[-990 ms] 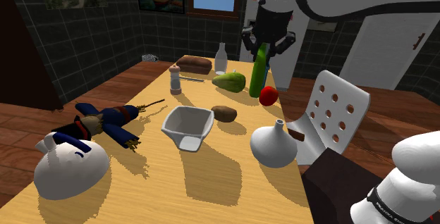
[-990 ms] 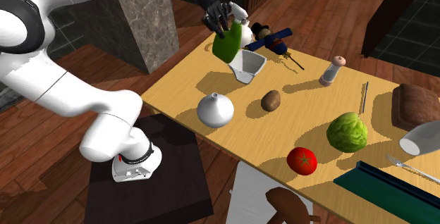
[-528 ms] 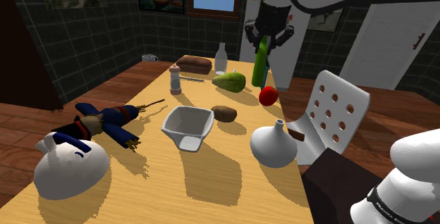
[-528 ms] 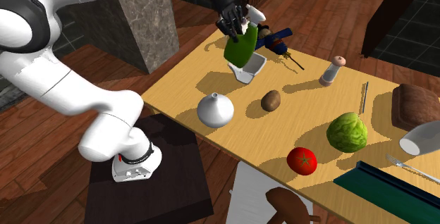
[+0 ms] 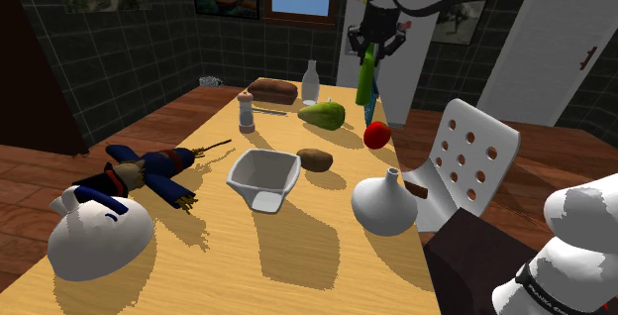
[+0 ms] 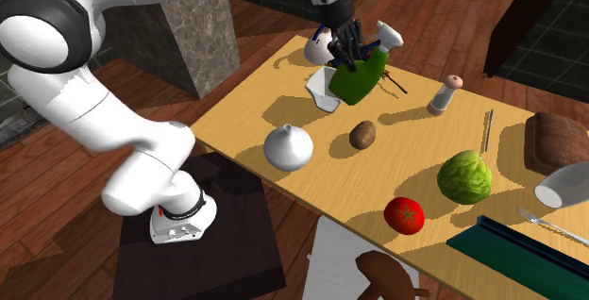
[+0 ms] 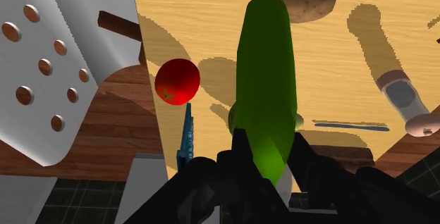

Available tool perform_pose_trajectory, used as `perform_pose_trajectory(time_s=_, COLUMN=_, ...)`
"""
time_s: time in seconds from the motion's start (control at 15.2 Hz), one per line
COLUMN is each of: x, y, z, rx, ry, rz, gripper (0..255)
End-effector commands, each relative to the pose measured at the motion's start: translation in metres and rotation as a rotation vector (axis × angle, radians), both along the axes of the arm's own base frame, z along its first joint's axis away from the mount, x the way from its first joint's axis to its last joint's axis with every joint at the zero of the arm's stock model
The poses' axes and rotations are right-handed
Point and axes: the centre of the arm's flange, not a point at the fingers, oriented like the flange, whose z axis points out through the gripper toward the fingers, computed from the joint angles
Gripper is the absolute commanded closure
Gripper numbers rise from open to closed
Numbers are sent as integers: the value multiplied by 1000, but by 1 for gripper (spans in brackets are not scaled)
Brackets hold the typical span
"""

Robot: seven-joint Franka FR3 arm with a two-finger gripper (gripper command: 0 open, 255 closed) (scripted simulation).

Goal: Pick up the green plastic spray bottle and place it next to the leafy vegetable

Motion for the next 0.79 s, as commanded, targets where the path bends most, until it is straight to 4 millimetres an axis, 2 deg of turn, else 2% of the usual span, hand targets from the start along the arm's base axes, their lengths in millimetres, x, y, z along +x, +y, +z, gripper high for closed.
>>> perform_pose_trajectory(time_s=0.0, x=17, y=-20, z=2, rx=-1, ry=-1, rz=1, gripper=255)
perform_pose_trajectory(time_s=0.73, x=104, y=-135, z=3, rx=-1, ry=-1, rz=1, gripper=255)
